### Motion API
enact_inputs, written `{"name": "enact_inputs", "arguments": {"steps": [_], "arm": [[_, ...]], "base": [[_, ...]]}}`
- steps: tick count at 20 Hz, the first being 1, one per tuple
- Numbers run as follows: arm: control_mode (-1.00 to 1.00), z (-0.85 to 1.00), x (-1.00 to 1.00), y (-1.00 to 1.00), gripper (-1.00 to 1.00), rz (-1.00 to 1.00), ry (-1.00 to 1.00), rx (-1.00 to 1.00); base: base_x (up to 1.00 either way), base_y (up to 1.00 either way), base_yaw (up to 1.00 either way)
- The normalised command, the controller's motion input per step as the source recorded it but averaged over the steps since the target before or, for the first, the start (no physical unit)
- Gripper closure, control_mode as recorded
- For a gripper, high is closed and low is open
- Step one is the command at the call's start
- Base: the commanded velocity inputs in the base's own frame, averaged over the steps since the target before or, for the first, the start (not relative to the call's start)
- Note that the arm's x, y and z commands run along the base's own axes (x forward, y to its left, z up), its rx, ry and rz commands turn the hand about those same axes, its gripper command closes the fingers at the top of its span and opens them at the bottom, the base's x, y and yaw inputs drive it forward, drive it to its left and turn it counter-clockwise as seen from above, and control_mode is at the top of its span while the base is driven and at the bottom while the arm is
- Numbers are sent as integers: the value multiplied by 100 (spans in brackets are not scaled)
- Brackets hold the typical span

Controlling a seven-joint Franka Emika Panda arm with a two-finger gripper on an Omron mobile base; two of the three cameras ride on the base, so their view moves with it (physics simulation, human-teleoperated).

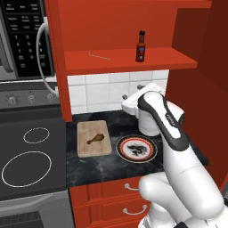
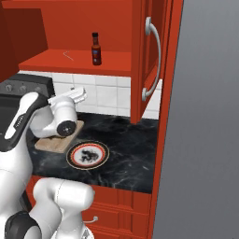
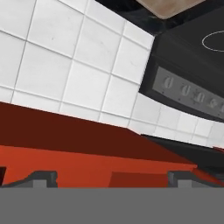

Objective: Pick the chicken drumstick from the plate and place it on the cutting board. Then pick the condiment bottle from the cabinet and place it next to the cutting board.

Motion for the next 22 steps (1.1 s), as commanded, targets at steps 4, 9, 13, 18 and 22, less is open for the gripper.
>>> {"name": "enact_inputs", "arguments": {"steps": [4, 9, 13, 18, 22], "arm": [[-100, 26, -4, -3, -100, -5, 0, 0], [-100, 27, -3, -7, -100, -5, 0, 0], [-100, 29, -1, -11, -100, -6, 0, 1], [-100, 27, 0, -15, -100, -7, 5, 4], [-100, 21, 0, -16, -100, -6, 9, 6]], "base": [[0, 0, 0], [0, 0, 0], [0, 0, 0], [0, 0, 0], [0, 0, 0]]}}
